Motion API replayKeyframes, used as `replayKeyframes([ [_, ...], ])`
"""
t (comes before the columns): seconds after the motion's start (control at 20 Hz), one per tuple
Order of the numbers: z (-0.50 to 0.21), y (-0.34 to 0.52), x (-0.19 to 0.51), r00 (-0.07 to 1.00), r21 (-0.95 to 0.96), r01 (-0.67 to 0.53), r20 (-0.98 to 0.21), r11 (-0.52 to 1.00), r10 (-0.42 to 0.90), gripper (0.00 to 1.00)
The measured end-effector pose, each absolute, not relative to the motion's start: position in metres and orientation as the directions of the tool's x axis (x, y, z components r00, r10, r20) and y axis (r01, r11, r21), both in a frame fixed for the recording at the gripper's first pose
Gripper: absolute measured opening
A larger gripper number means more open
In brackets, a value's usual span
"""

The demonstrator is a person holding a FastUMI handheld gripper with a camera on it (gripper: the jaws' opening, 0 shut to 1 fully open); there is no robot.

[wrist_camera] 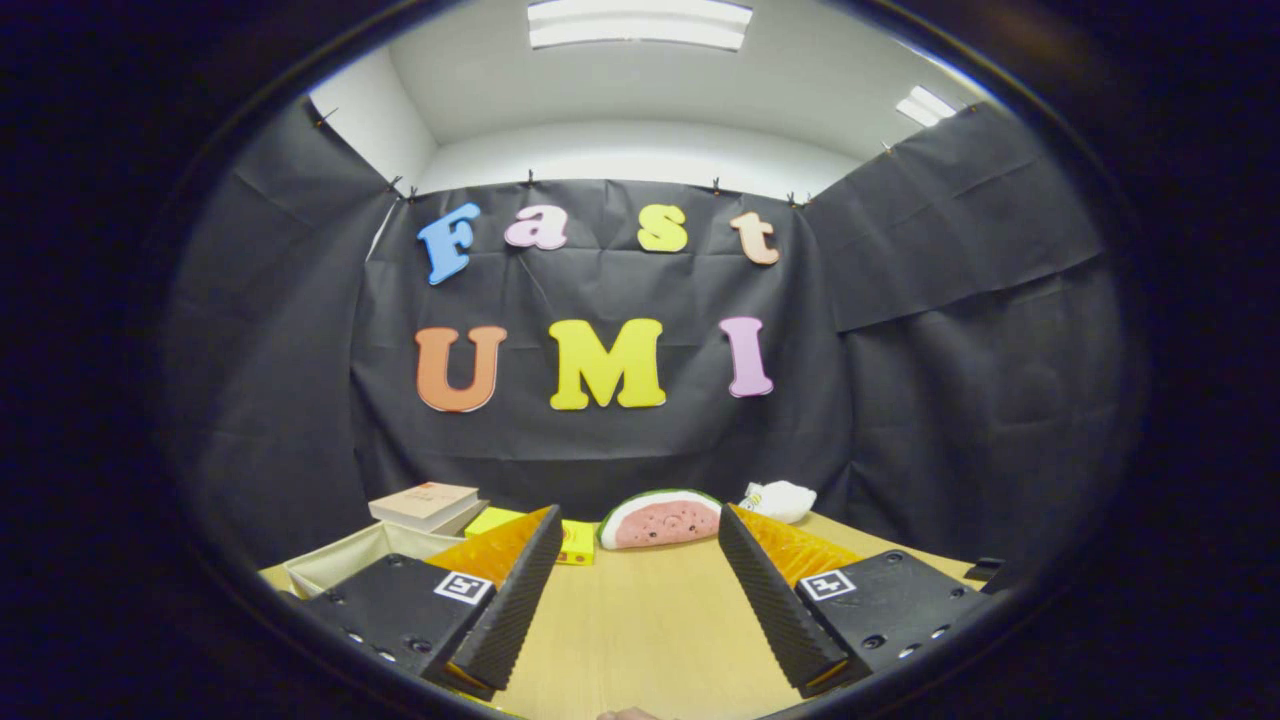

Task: Open the storage box then place both shoes into the box .Put the left shoe in first, then the right shoe, with the right side of both shoes facing outward in a uniform manner.

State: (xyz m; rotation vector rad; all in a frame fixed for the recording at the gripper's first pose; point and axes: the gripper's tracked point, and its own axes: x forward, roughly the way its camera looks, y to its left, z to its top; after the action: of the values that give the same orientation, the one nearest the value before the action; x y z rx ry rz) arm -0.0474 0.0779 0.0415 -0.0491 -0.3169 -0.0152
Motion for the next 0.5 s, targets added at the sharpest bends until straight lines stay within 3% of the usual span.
replayKeyframes([
  [0.5,0.02,0.095,-0.051,0.961,-0.083,-0.06,0.263,0.995,0.08,0.95],
])
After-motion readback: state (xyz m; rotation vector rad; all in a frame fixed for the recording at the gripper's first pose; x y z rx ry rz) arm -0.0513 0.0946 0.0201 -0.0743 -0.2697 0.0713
